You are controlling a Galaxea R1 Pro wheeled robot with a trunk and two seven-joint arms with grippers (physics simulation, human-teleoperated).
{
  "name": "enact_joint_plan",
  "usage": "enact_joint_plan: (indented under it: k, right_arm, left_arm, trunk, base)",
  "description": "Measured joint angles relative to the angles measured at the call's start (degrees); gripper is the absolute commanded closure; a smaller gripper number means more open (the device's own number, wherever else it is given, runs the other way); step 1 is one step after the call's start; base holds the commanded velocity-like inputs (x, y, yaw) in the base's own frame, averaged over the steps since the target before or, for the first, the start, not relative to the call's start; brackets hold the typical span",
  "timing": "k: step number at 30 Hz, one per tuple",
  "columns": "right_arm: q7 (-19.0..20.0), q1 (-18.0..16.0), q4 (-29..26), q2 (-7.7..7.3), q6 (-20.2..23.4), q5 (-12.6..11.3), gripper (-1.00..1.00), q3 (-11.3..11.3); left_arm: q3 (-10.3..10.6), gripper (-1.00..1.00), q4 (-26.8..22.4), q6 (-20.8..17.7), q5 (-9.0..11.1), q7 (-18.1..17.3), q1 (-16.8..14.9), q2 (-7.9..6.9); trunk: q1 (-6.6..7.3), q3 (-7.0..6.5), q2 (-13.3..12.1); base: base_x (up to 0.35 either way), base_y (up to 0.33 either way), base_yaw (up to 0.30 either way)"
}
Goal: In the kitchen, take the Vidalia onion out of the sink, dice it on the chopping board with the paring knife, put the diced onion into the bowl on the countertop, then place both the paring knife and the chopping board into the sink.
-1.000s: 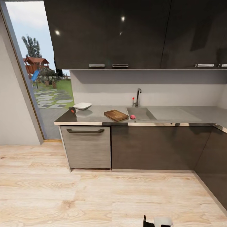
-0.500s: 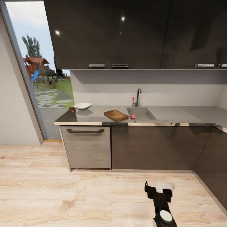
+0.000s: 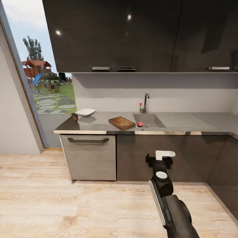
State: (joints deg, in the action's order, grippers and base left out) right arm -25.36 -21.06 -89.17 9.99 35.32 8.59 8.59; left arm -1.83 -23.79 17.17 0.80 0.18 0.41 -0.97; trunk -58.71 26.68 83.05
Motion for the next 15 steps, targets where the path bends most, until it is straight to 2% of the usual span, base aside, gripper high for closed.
enact_joint_plan:
  k: [1, 2, 6, 9, 12, 15]
  right_arm:
    - [-0.1, -2.9, 0.1, 0.00, 1.7, 0.0, -1.00, 0.1]
    - [-0.1, -9.3, 0.7, 0.00, 6.5, -0.1, -1.00, 0.1]
    - [-0.2, -19.6, 2.4, 0.00, 11.7, -0.2, -1.00, 0.2]
    - [-0.2, -26.0, 5.9, 0.00, 13.2, -0.3, -1.00, 0.2]
    - [-0.1, -33.5, 13.6, 0.00, 13.8, -0.3, -1.00, 0.1]
    - [-0.1, -39.5, 21.4, 0.00, 13.7, -0.4, -1.00, 0.1]
  left_arm:
    - [0.0, -1.00, 0.4, 0.0, 0.0, 0.0, 0.0, -0.03]
    - [0.1, -1.00, 1.4, 0.0, 0.0, 0.0, 0.0, -0.08]
    - [0.2, -1.00, 3.0, 0.0, 0.0, 0.1, 0.0, -0.09]
    - [0.1, -1.00, 4.4, 0.0, 0.0, 0.1, 0.0, -0.10]
    - [0.1, -1.00, 5.9, 0.0, 0.0, 0.1, 0.0, -0.09]
    - [0.1, -1.00, 6.7, -0.2, 0.0, 0.1, 0.0, -0.12]
  trunk:
    - [0.00, 0.00, 0.0]
    - [-0.02, -0.01, 0.0]
    - [-0.02, 0.00, 0.0]
    - [-0.02, 0.00, 0.0]
    - [-0.02, 0.00, 0.0]
    - [-0.02, 0.00, 0.0]
  base:
    - [0.054, 0.000, 0.000]
    - [0.043, 0.000, 0.000]
    - [0.019, 0.000, 0.000]
    - [0.006, 0.000, 0.000]
    - [0.002, 0.000, 0.000]
    - [0.000, 0.000, 0.000]
